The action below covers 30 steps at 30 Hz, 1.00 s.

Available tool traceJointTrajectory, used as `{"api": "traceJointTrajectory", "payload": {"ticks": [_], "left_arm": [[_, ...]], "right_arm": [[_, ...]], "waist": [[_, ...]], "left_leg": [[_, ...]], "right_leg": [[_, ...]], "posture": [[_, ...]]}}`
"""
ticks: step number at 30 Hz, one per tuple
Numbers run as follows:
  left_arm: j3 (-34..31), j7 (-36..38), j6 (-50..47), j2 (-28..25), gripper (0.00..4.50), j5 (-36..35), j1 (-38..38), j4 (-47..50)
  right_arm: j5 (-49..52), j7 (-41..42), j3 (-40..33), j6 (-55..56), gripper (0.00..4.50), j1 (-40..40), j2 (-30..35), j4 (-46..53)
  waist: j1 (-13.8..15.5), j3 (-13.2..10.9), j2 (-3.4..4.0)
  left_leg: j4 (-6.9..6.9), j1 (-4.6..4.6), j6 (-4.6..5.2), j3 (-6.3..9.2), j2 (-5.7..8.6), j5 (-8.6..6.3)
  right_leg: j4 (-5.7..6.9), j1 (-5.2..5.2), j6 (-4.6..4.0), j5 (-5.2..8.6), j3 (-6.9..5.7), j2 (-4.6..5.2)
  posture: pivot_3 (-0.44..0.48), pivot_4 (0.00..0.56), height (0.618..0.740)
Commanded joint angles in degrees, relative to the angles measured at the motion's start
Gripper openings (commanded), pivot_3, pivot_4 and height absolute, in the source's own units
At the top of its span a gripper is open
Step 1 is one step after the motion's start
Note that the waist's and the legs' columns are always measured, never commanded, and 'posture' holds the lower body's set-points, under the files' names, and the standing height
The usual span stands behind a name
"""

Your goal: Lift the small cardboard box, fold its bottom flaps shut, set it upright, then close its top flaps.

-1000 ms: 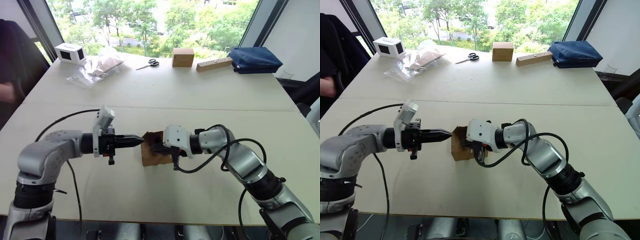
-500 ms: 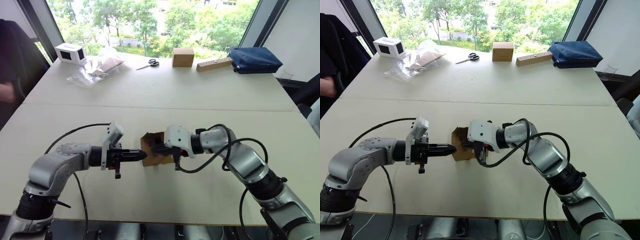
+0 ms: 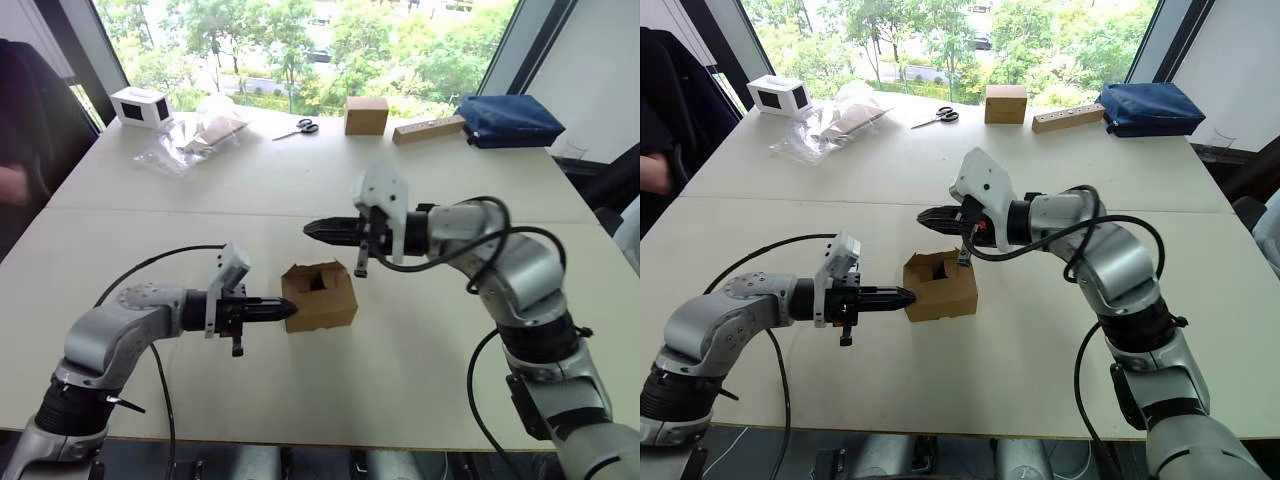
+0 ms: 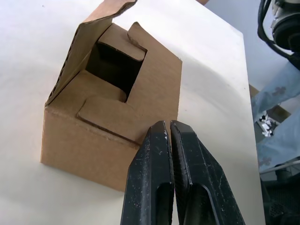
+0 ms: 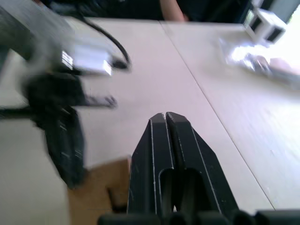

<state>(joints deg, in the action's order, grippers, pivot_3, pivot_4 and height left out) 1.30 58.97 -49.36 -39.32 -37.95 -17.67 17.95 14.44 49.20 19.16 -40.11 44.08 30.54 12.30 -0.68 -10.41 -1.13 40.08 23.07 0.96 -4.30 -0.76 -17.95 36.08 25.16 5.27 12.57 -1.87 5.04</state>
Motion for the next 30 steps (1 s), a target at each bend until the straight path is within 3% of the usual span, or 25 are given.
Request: {"api": "traceJointTrajectory", "payload": {"ticks": [1,8,12,17,30], "left_arm": [[1.17,-1.02,0.18,-0.31,0.13,0.76,0.20,0.30],[0.06,-1.47,-0.27,-0.21,0.13,-0.54,0.16,0.46],[-5.47,-2.99,-4.18,2.47,0.13,-7.84,-2.58,-0.69],[-7.39,-4.64,-4.81,2.97,0.13,-9.58,-5.73,-2.94],[0.12,-10.27,3.39,8.16,0.13,1.22,-6.90,-7.38]], "right_arm": [[-3.81,0.96,3.35,3.59,0.00,0.59,0.10,-0.99],[-3.22,3.90,3.71,2.49,0.00,-2.37,1.26,3.15],[-2.89,4.30,3.39,1.23,0.00,-3.82,1.31,4.81],[-3.38,3.40,3.34,0.45,0.00,-4.87,1.02,5.46],[-3.01,1.60,2.21,-0.60,0.00,-4.88,0.96,7.00]], "waist": [[-0.05,-0.01,0.01],[0.06,0.00,0.01],[0.05,-0.01,0.00],[0.03,-0.01,-0.01],[0.04,-0.01,0.00]], "left_leg": [[0.00,0.00,0.00,0.00,0.00,0.00],[0.01,0.01,0.00,0.02,-0.01,0.00],[0.00,0.01,0.00,0.03,-0.03,0.00],[0.00,0.02,0.00,0.04,-0.04,0.00],[0.00,0.02,-0.05,0.02,-0.02,0.03]], "right_leg": [[0.00,0.01,0.00,0.00,0.00,0.00],[0.00,0.00,0.01,-0.01,0.00,0.00],[0.02,0.01,0.01,-0.01,0.00,-0.01],[0.01,0.02,0.01,-0.01,-0.02,-0.02],[0.00,0.01,0.01,-0.01,-0.01,-0.02]], "posture": [[0.000,0.150,0.740],[0.000,0.150,0.740],[0.000,0.150,0.740],[0.000,0.150,0.740],[0.000,0.150,0.740]]}}
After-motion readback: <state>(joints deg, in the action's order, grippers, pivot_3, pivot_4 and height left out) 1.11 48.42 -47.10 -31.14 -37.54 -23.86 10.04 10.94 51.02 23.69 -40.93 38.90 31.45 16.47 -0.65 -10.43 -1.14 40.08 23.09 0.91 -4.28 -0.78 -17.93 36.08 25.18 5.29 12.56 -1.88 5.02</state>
